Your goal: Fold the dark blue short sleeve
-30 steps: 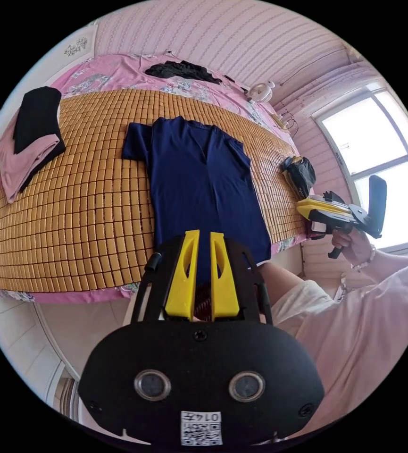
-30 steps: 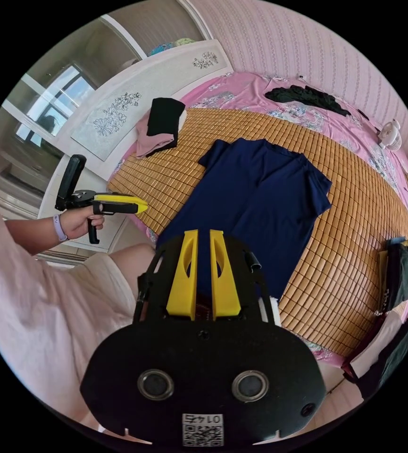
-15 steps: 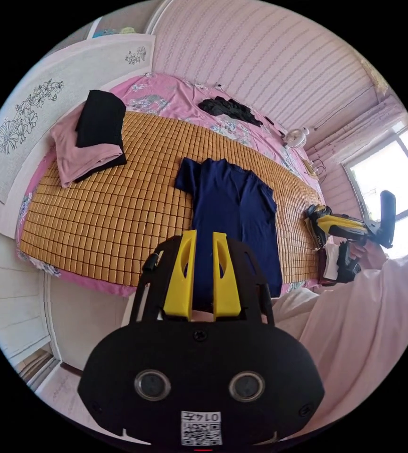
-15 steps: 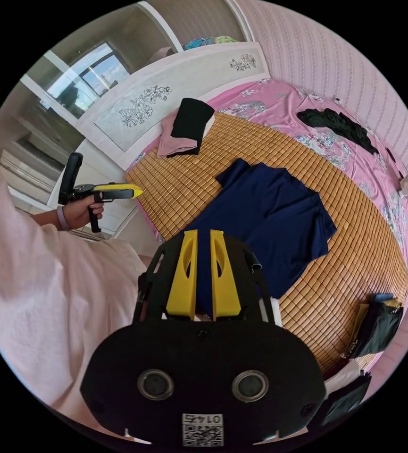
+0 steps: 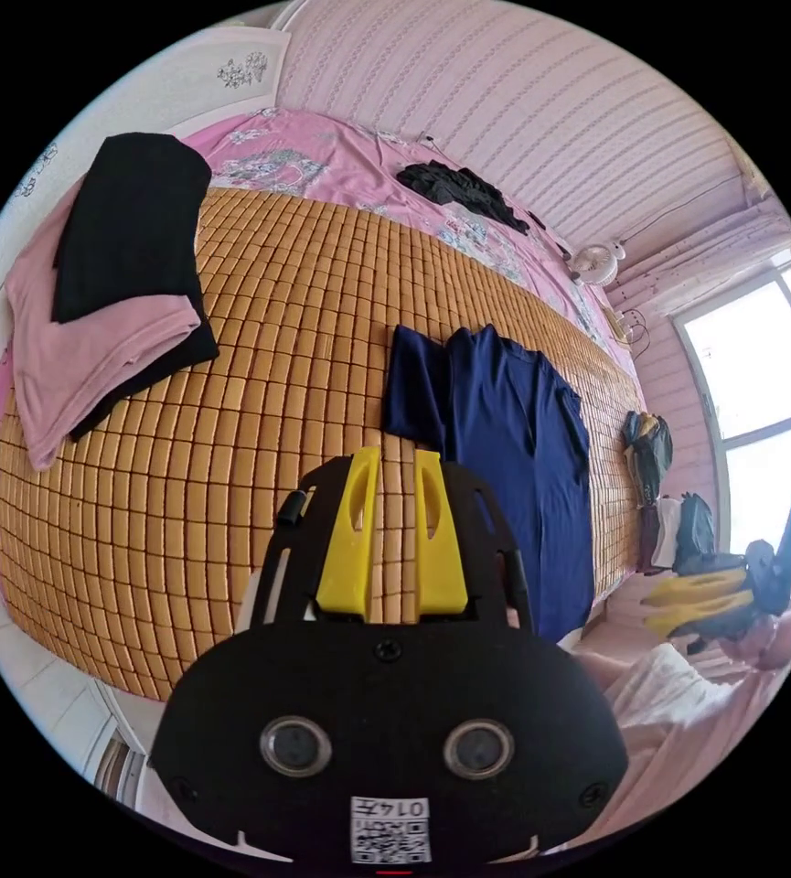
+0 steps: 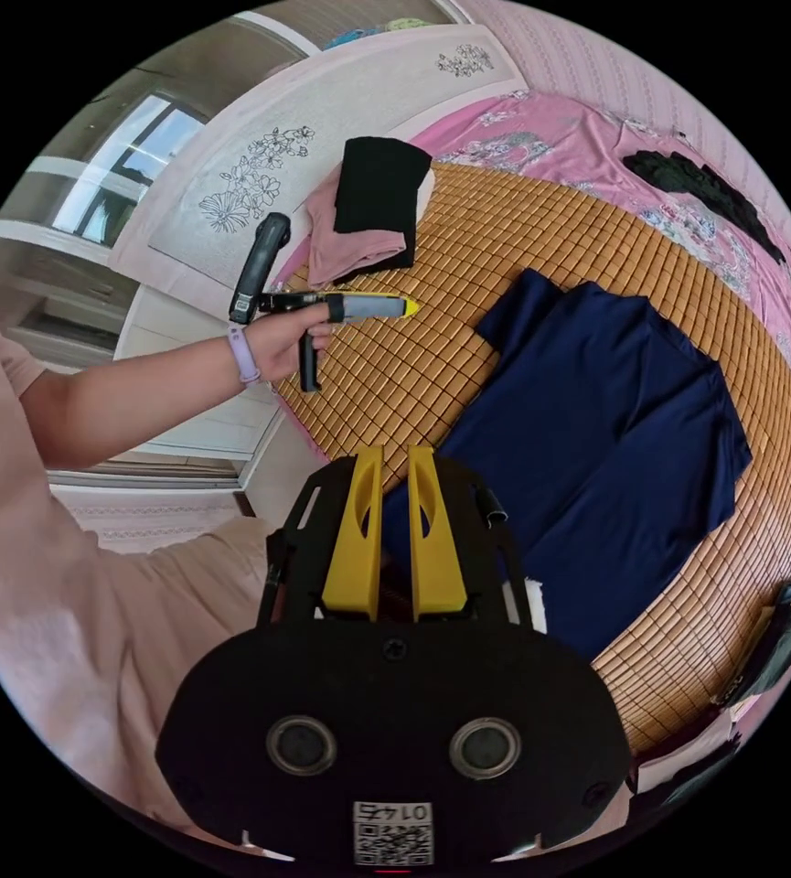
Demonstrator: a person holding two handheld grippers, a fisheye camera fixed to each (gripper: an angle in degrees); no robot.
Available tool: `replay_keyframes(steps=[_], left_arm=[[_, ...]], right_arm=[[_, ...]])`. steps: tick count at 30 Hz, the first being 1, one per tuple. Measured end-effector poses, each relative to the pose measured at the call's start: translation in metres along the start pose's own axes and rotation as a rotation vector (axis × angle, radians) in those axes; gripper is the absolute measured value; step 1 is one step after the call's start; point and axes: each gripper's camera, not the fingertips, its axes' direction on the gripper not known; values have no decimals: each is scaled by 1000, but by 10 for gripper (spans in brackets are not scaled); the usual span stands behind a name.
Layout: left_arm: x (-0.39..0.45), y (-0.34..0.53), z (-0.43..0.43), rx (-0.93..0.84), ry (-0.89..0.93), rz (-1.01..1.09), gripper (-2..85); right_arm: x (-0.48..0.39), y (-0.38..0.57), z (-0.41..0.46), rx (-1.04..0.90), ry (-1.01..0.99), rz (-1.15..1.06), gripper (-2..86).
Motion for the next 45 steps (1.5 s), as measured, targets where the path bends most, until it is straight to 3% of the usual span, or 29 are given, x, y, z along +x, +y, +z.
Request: replay_keyframes(steps=[8, 11, 14, 17, 25, 30, 31, 33, 35, 40, 45], left_arm=[[12, -54, 136, -60, -104, 50, 60], [19, -45, 138, -10, -148, 159, 26], [17, -32, 121, -23, -117, 116, -2], [13, -6, 104, 42, -87, 80, -7], [8, 25, 136, -7, -82, 37, -7], [1, 29, 141, 10, -65, 15, -8], [-2, 29, 142, 7, -56, 3, -8], [-6, 29, 142, 9, -45, -20, -8], [-11, 28, 136, 57, -18, -39, -9], [-11, 23, 100, 257, -11, 10, -8], [-34, 26, 110, 247, -60, -84, 0]], right_arm=[[45, -13, 53, -43, -70, 48, 50], [66, -26, 62, -26, -154, 98, 37], [77, -55, 63, 46, -150, 55, 26], [82, -97, 69, 93, -81, -33, 30], [78, -244, 131, 93, 192, -216, 67], [64, -274, 195, -53, 343, -284, 61], [58, -269, 191, 17, 373, -335, 43], [60, -271, 195, -22, 410, -320, 13], [65, -272, 185, 19, 377, -300, 7], [77, -278, 118, 385, 159, -180, 11], [96, -288, 148, 279, 157, -115, 36]])
